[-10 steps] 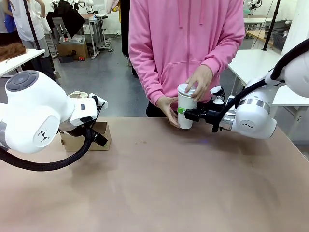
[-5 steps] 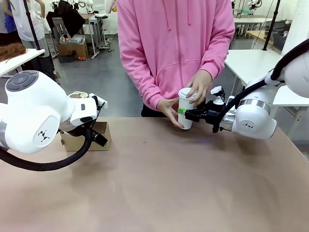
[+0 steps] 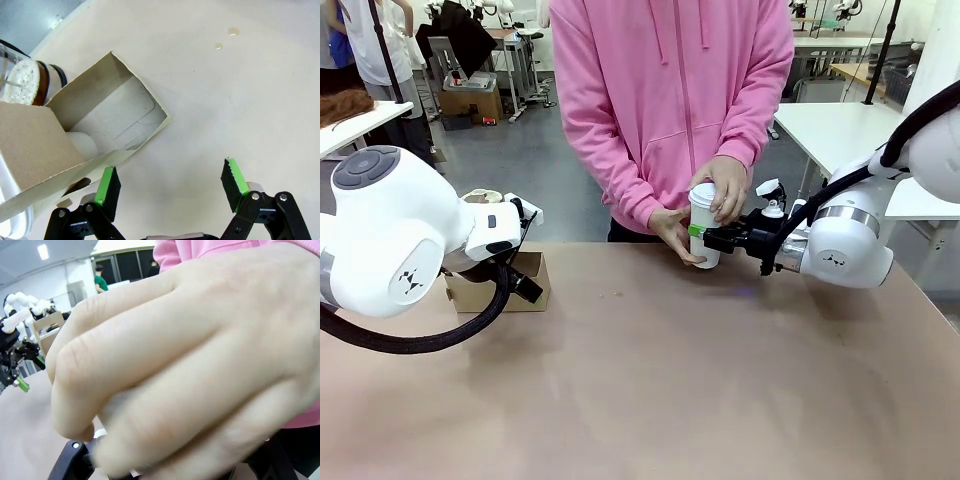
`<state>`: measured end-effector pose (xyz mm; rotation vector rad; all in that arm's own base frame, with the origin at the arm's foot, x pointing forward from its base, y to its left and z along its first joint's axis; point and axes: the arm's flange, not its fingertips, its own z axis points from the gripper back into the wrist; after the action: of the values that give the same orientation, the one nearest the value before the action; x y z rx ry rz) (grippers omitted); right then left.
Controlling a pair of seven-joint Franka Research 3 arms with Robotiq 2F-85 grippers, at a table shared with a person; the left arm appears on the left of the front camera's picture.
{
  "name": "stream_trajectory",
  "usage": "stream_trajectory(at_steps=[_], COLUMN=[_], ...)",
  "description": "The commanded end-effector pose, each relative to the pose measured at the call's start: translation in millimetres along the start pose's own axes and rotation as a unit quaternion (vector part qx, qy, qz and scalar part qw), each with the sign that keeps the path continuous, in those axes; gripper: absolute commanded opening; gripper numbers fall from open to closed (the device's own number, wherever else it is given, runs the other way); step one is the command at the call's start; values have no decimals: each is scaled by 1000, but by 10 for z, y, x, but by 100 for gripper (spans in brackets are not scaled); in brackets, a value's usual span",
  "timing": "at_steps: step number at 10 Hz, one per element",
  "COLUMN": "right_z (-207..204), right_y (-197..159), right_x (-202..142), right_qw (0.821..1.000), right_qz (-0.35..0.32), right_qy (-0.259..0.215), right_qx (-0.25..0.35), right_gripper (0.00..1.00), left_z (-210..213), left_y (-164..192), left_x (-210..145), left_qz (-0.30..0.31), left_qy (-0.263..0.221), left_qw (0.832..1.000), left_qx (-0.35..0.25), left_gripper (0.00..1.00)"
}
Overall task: Pour a drink into a cup and package it in a carrier.
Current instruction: When a person places the Paper Cup Lid on the 600 ml Paper Cup , lift the 600 ml Paper Cup.
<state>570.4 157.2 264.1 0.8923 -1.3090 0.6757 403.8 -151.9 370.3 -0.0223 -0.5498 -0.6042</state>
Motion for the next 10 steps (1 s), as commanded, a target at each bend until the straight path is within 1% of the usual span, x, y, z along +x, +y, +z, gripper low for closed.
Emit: stream_trajectory(at_steps=[1, 10], right_z=[-36, -36], right_y=[30, 30], right_x=[53, 53], right_qw=[1000, 1000], right_qz=[1, 1], right_qy=[-5, -5], right_qx=[1, 1], right_gripper=[80, 80], left_z=[4, 4], left_y=[1, 1], left_x=[-2, -2], left_qz=[0, 0], left_qy=[-1, -1], left_qw=[1000, 1000], left_qx=[-1, -1], left_gripper=[100, 100])
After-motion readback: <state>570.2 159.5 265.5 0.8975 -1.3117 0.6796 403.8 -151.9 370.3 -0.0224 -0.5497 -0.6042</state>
